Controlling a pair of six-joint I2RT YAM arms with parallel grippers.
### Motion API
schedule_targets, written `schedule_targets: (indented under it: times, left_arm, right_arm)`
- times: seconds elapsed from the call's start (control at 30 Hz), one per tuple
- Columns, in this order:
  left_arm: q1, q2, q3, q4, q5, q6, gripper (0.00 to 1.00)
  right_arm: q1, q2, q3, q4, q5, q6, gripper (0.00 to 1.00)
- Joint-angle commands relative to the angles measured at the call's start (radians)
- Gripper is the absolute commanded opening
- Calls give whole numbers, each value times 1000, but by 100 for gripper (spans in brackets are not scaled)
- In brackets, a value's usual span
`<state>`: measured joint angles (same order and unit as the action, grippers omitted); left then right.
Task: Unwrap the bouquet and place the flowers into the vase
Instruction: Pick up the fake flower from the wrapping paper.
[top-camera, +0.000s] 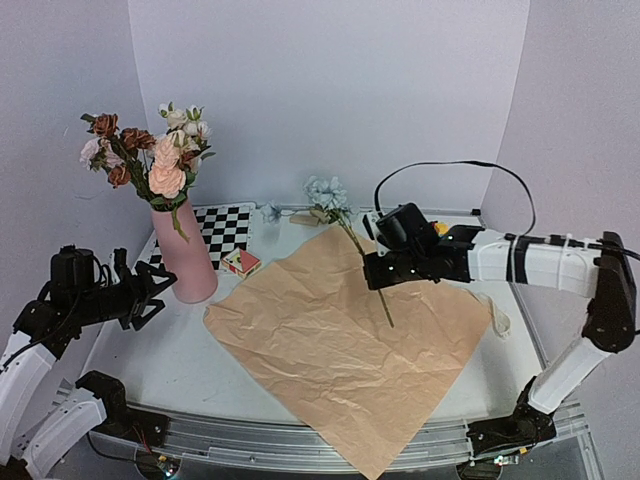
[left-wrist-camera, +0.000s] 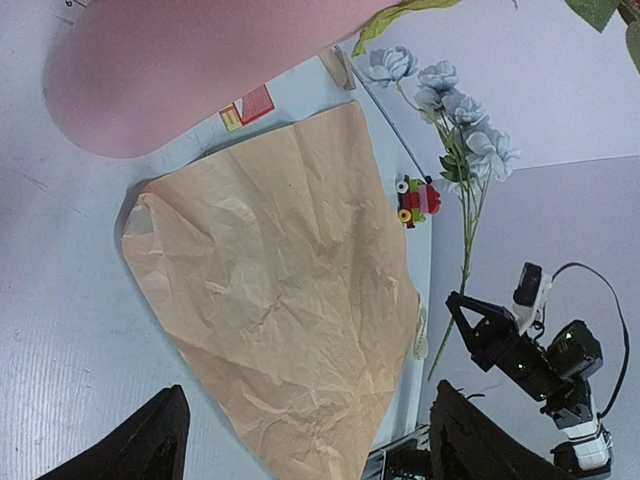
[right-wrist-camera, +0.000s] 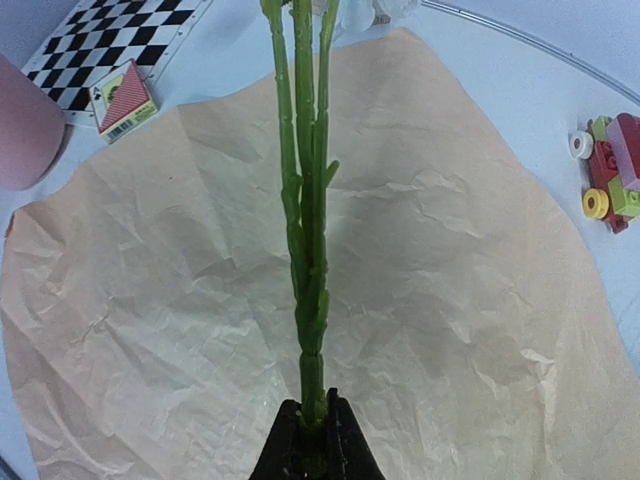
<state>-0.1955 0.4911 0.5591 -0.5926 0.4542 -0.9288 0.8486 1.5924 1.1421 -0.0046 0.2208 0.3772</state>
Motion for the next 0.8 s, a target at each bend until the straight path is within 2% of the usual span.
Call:
schedule_targets:
  times: [0.0, 0.2, 0.33, 0.47, 0.77]
  left_arm:
    - [-1, 6, 10, 63, 21, -26, 84]
    - [-1, 10, 24, 86, 28, -57, 83]
    - [-2, -4, 65, 91, 17, -74, 82]
    - [-2, 9, 76, 99, 16, -81, 82]
    - [-2, 23, 122, 145, 21, -112, 81]
  right_arm:
    - [-2, -180, -125, 107, -78, 40, 0]
    - [-2, -434, -303, 278, -205, 64, 0]
    - [-3, -529, -369, 379, -312, 83, 0]
    - [-3, -570, -390, 442, -395, 107, 0]
    - [-3, -604, -415, 503, -434, 176, 0]
